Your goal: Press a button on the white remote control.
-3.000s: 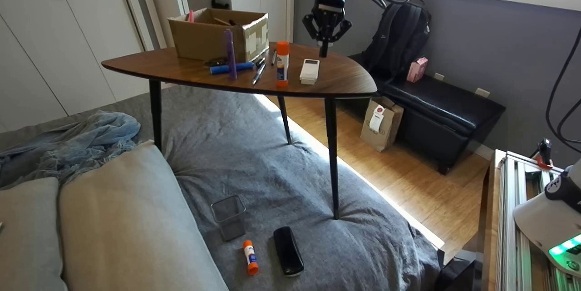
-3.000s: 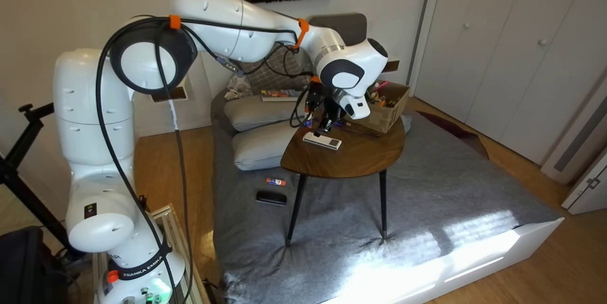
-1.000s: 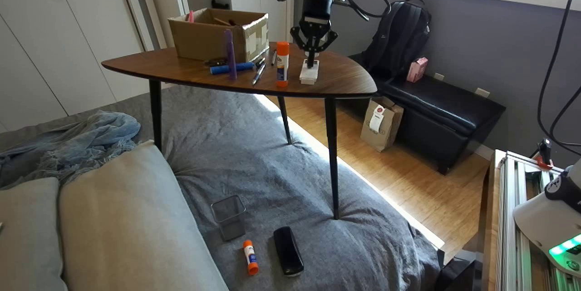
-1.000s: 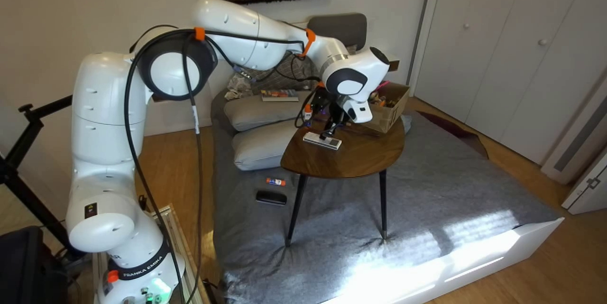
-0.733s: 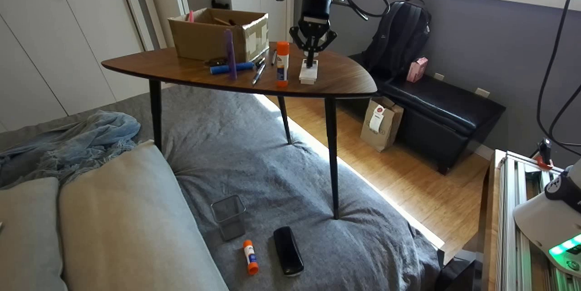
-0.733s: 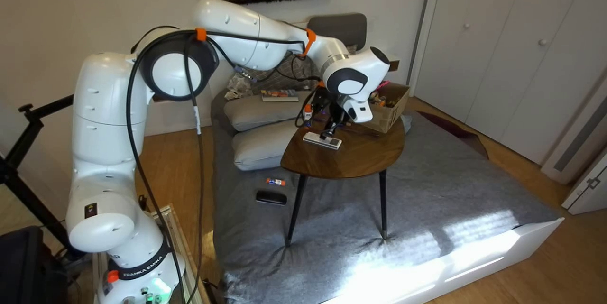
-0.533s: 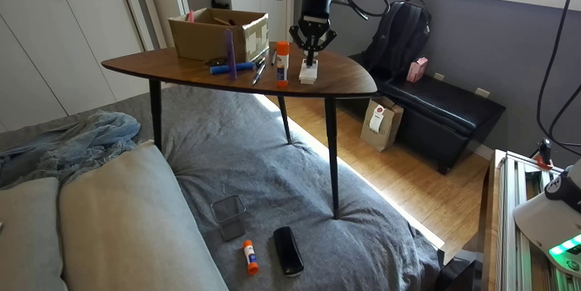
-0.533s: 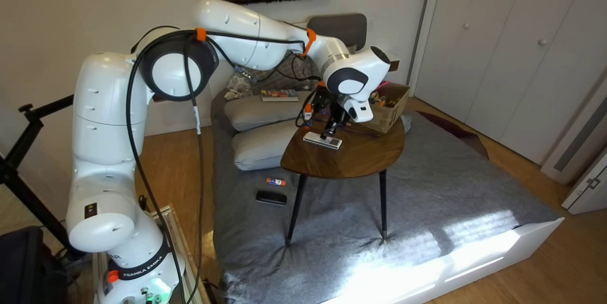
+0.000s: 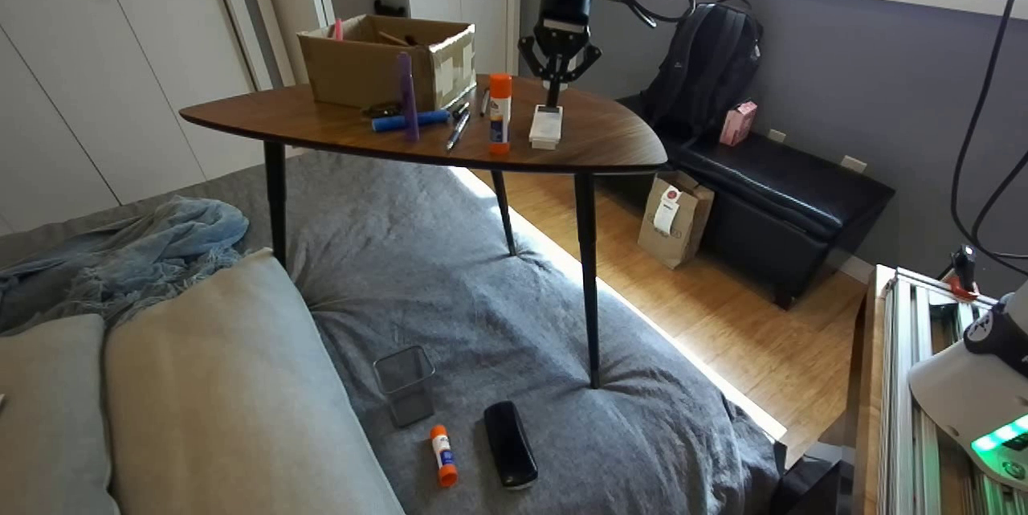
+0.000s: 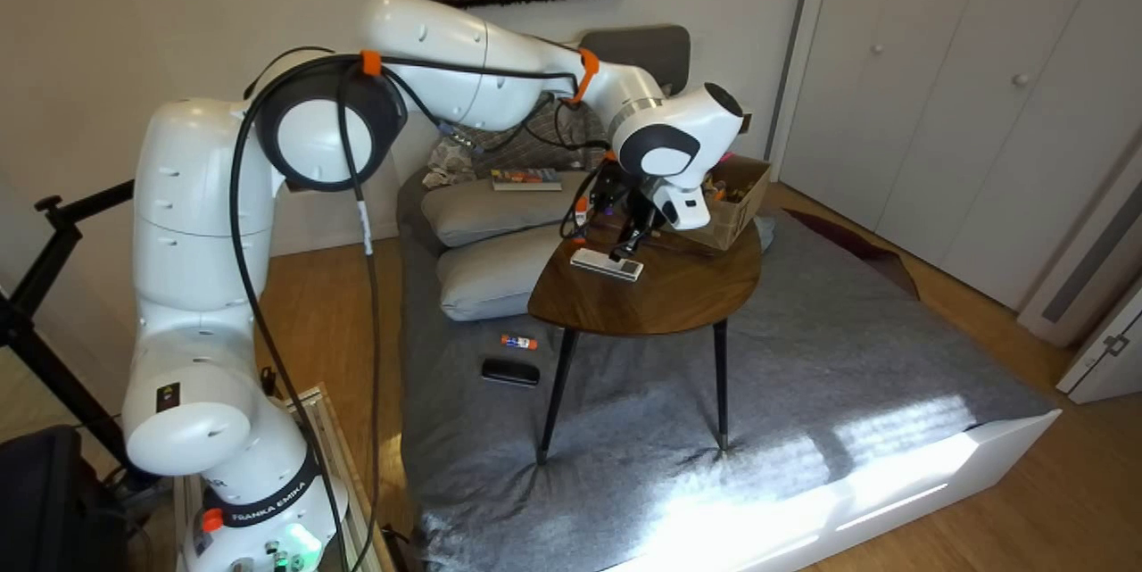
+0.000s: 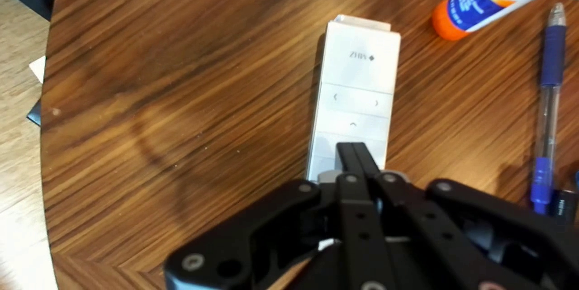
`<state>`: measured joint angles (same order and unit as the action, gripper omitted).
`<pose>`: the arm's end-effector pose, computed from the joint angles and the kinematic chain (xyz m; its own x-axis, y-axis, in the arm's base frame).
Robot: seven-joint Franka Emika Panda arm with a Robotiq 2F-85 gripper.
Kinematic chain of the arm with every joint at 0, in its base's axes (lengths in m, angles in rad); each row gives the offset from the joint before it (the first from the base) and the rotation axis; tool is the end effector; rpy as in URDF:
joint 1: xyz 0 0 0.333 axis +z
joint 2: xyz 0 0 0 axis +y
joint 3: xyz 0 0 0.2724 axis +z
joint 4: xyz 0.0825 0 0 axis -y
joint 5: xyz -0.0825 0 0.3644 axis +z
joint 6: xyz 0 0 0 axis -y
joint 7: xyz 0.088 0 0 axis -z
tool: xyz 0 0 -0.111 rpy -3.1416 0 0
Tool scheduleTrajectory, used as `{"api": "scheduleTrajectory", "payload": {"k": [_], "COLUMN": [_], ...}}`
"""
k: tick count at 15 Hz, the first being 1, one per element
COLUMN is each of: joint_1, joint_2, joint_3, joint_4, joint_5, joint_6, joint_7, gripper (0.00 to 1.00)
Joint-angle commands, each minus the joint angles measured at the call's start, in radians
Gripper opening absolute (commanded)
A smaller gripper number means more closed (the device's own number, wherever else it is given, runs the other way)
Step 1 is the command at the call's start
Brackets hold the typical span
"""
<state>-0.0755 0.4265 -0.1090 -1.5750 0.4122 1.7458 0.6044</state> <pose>0.6110 -0.0690 0.3469 0.5826 -0.7087 -0.3979 -0.7985 -0.5904 -0.1175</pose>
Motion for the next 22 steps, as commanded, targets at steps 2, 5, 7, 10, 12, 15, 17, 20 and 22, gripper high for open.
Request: {"api": "scheduleTrajectory", "payload": {"k": [2, 5, 7, 10, 12, 15, 17, 20, 22], "joint_1": [-0.01, -0.01, -0.009, -0.009, -0.009, -0.01, -0.008, -0.005, -0.005], "joint_2": [0.0, 0.008, 0.014, 0.019, 0.025, 0.039, 0.052, 0.056, 0.038], "joint_3": [0.01, 0.011, 0.01, 0.009, 0.009, 0.01, 0.012, 0.013, 0.01], "joint_4": [0.012, 0.017, 0.019, 0.019, 0.021, 0.024, 0.028, 0.031, 0.023], "joint_5": [0.03, 0.038, 0.035, 0.034, 0.034, 0.035, 0.034, 0.029, 0.027], "joint_6": [-0.008, -0.007, -0.008, -0.006, -0.006, -0.009, -0.014, -0.017, -0.01], "joint_7": [0.011, 0.013, 0.016, 0.018, 0.017, 0.017, 0.017, 0.02, 0.02], "gripper": [0.0, 0.0, 0.0, 0.0, 0.0, 0.0, 0.0, 0.0, 0.0]}}
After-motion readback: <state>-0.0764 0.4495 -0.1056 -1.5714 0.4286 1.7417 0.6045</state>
